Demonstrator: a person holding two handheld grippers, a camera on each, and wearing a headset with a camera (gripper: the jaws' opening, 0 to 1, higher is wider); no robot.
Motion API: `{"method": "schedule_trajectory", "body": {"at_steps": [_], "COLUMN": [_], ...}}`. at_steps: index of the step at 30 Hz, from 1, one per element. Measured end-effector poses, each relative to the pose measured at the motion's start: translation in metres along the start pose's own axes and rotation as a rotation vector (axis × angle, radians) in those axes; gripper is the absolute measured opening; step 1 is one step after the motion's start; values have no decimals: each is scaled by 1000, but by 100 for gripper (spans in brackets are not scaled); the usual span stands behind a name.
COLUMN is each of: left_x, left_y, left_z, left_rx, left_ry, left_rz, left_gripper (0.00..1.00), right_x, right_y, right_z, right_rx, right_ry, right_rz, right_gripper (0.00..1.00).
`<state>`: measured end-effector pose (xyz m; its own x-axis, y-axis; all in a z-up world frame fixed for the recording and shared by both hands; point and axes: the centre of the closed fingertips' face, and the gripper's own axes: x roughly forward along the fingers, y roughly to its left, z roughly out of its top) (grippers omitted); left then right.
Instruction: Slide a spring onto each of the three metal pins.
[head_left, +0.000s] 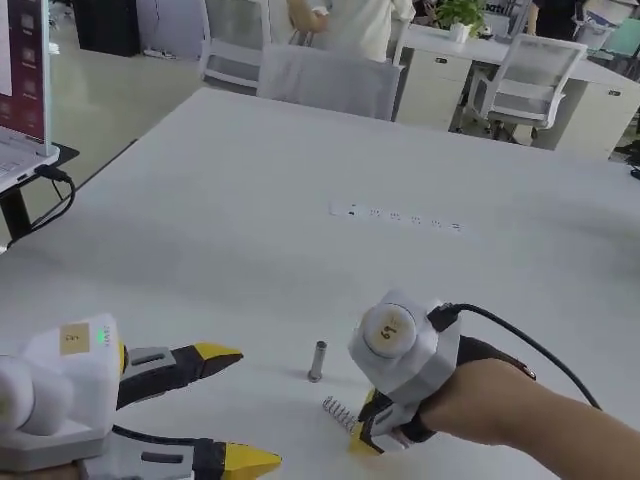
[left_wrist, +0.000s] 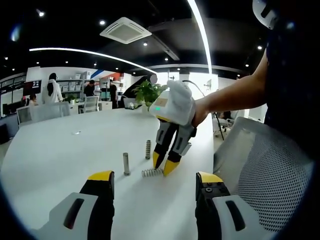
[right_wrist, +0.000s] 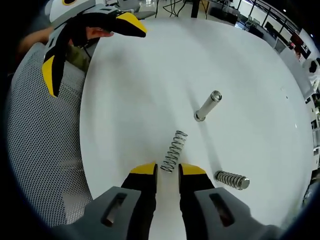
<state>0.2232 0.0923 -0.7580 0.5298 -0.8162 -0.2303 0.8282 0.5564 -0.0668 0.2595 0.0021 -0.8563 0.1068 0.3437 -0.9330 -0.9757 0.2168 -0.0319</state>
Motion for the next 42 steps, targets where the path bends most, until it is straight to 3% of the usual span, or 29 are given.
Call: {"method": "schedule_trajectory", "body": {"at_steps": [17, 29, 42], "left_x": [0, -2, -2], "left_y": [1, 2, 1], "left_z": [-1, -1, 3], "left_rx": [-3, -5, 8], "left_ry": [2, 4, 8], "left_rz": [1, 4, 0], "left_gripper": [61, 62, 62], "right_x": [0, -1, -18], "right_y": [-6, -5, -2], "right_z": [0, 0, 6], "right_rx": [33, -9, -52], "right_ry": [3, 2, -17], "right_rz": [-7, 1, -6], "right_gripper": [9, 8, 7]}}
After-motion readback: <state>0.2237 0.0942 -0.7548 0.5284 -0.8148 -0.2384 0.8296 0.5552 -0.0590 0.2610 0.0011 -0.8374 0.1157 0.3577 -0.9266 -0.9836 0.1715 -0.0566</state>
